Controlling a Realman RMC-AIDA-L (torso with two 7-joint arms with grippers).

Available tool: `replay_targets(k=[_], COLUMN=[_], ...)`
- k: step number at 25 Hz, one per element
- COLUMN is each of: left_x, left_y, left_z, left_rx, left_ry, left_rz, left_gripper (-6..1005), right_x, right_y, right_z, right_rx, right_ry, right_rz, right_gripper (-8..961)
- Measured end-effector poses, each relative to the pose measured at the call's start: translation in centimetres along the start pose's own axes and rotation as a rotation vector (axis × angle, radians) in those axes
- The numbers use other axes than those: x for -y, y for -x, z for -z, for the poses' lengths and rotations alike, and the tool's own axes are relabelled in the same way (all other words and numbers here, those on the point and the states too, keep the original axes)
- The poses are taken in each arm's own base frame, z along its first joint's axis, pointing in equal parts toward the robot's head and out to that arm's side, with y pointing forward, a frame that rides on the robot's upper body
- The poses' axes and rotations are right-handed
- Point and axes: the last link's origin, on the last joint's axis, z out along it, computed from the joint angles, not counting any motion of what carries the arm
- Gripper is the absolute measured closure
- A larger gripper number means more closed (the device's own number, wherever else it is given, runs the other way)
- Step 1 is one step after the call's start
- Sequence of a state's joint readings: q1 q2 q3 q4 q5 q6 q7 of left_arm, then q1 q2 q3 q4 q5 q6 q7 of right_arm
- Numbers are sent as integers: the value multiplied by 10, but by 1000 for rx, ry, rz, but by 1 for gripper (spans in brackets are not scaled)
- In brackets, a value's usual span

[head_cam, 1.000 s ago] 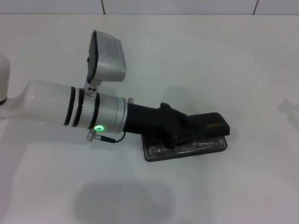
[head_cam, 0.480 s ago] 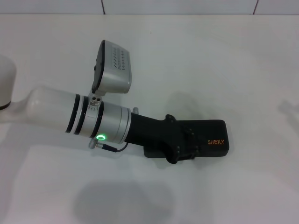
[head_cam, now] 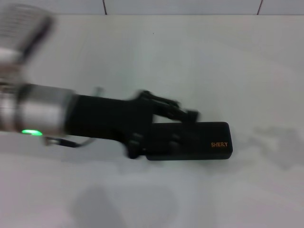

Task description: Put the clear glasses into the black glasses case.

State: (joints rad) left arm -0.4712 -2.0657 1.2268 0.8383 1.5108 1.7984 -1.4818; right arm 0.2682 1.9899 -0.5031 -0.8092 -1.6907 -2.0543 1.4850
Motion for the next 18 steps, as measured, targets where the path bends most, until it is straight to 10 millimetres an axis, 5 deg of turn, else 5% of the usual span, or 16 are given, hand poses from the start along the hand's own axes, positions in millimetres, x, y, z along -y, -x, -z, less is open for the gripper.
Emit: replay_targets(k=[3, 8, 10, 18], left_x=[-13, -24, -28, -36], left_y=[-7, -6, -3, 8], left_z=[29, 63, 71, 80], left_rx=[-98, -152, -153, -128], left_ry=[5, -41, -44, -60], left_rz=[-9, 36, 52, 62], left_gripper=[714, 552, 303, 151], right_x=[-7, -16, -16, -12], right_y=[-13, -26, -27, -17], right_z=[-31, -72, -82, -109], right_rx=[-57, -79, -73, -46], right_ry=[144, 334, 367, 443], right_rz=[17, 23, 18, 36], right_gripper=[687, 460, 419, 255])
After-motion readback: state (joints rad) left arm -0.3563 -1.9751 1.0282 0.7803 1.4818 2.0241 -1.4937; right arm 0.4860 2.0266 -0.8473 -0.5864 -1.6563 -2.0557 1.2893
